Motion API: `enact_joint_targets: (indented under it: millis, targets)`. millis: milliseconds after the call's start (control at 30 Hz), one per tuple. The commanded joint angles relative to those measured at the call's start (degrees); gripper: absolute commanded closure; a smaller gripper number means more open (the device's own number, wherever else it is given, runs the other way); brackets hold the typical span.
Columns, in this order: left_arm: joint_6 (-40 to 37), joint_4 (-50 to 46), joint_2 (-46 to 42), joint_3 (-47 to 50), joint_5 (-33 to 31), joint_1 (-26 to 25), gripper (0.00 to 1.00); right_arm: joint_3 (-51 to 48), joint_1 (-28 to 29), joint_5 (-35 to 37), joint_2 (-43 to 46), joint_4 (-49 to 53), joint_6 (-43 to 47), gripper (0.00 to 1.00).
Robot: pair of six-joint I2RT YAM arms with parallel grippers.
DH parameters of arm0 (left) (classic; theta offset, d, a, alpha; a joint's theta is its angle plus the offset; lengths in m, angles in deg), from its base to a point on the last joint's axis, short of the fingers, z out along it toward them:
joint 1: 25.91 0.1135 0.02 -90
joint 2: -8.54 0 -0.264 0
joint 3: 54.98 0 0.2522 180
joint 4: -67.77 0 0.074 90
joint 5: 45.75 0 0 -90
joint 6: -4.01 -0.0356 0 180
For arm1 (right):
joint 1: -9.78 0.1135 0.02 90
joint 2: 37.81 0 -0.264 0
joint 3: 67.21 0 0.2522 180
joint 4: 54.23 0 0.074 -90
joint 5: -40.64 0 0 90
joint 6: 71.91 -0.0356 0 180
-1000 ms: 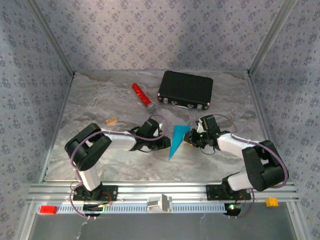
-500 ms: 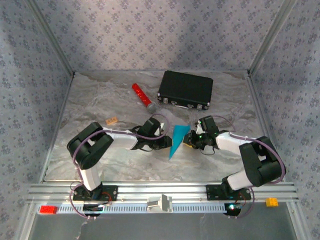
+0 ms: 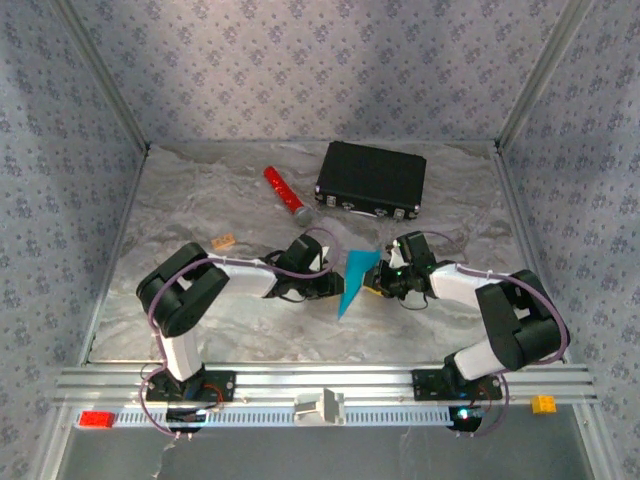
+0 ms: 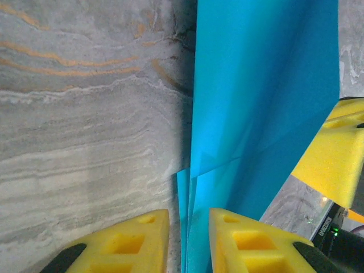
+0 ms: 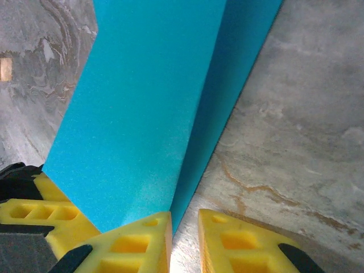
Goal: Fold a paper plane with a square sheet of paper (pick it up from the middle)
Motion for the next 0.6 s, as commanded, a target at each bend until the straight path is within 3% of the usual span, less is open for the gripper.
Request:
enact_joint_targets:
  millis: [0, 567]
  targets:
    - [-1.54, -0.66, 2.16, -1.83, 2.13, 0.03, 0.75, -0.51, 0.27, -2.01, -0.98, -1.26, -0.94, 0.80]
    - [-3.84, -3.09, 3.21, -4.29, 5.17, -0.08, 0.73, -2.11, 0.28, -4.42, -2.56, -3.07, -1.56, 0.83]
